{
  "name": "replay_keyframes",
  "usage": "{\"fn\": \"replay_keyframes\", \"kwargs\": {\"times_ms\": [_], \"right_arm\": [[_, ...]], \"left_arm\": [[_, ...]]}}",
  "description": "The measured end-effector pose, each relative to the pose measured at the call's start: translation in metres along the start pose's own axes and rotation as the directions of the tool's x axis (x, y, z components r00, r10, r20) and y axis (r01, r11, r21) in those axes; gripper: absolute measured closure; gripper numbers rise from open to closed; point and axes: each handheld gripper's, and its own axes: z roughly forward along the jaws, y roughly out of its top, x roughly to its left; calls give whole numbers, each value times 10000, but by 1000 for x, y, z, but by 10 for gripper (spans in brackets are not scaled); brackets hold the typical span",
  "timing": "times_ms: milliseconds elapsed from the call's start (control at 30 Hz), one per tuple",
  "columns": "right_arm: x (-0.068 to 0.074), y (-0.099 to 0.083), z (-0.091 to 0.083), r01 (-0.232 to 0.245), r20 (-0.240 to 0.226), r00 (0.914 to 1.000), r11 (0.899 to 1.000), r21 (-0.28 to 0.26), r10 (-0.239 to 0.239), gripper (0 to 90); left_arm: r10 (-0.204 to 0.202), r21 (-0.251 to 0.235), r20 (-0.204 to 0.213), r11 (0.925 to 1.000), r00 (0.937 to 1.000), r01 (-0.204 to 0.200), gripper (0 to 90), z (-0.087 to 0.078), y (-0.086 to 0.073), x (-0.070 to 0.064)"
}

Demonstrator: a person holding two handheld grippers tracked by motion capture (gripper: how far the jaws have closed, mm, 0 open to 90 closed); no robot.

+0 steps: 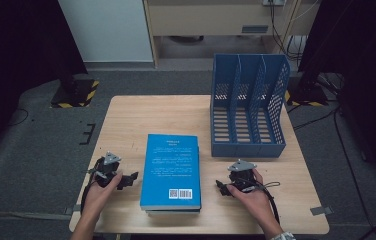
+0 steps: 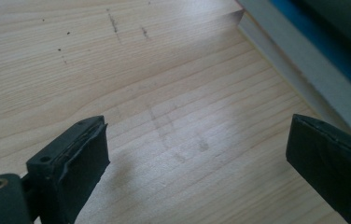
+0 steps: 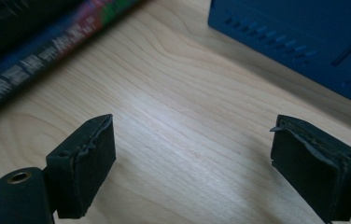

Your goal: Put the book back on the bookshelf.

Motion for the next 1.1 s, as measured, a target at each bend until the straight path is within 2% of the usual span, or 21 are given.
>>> {"fn": "replay_keyframes", "kwargs": {"times_ms": [233, 300, 333, 367, 400, 500, 533, 567, 600, 700, 833, 867, 900, 967, 1000, 1067, 1100], "right_arm": [[3, 7, -16, -303, -256, 9992, 9994, -147, 299, 136], [6, 15, -22, -308, -431, 9986, 9995, -81, 304, 122], [9, 25, -30, -202, -492, 9986, 9996, -210, 192, 121], [9, 25, -30, -202, -492, 9986, 9996, -210, 192, 121], [12, 35, -39, -68, -603, 9982, 9994, -342, 47, 111], [15, 44, -46, -7, -844, 9964, 9993, -363, -23, 102], [18, 53, -49, 234, -937, 9953, 9992, -314, -263, 92], [18, 53, -49, 234, -937, 9953, 9992, -314, -263, 92], [21, 64, -52, 394, -1071, 9933, 9986, -355, -430, 84], [23, 71, -53, 415, -1203, 9917, 9984, -382, -458, 74], [31, 85, -54, 702, -1336, 9882, 9968, -394, -749, 66], [34, 88, -53, 731, -1454, 9864, 9968, -336, -772, 64], [41, 92, -48, 961, -1552, 9829, 9951, -241, -987, 60], [44, 94, -44, 1040, -1647, 9806, 9944, -203, -1059, 58], [50, 97, -37, 1110, -1971, 9740, 9937, -140, -1116, 50], [52, 98, -35, 1133, -2043, 9723, 9935, -133, -1136, 48], [54, 99, -31, 1156, -2093, 9711, 9933, -80, -1147, 49]], "left_arm": [[-10, -271, 248, 9996, 9997, 17, 51, -7, 5, -2], [-14, -552, 278, 9985, 9996, 29, 51, -14, 11, -2], [76, -712, 310, 9974, 9995, -54, 51, -21, 16, -2], [76, -712, 310, 9974, 9995, -54, 50, -21, 16, -2], [294, -740, 324, 9969, 9990, -269, 49, -28, 21, -1], [298, -757, 436, 9968, 9986, -265, 45, -35, 26, 2], [195, -785, 538, 9968, 9984, -152, 43, -38, 30, 4], [141, -829, 580, 9965, 9982, -92, 43, -41, 33, 5], [200, -778, 625, 9969, 9978, -151, 43, -44, 37, 6], [422, -755, 562, 9964, 9975, -379, 43, -50, 45, 5], [358, -917, 980, 9954, 9945, -268, 42, -56, 52, 0], [419, -869, 1034, 9957, 9938, -329, 42, -55, 53, -3], [509, -837, 1068, 9956, 9930, -421, 43, -54, 54, -6], [667, -678, 1378, 9960, 9882, -578, 42, -50, 55, -15], [887, -592, 1572, 9950, 9836, -802, 41, -48, 56, -21], [1017, -565, 1601, 9940, 9818, -937, 41, -46, 56, -25], [1097, -526, 1730, 9934, 9788, -1020, 41, -44, 56, -29]]}}
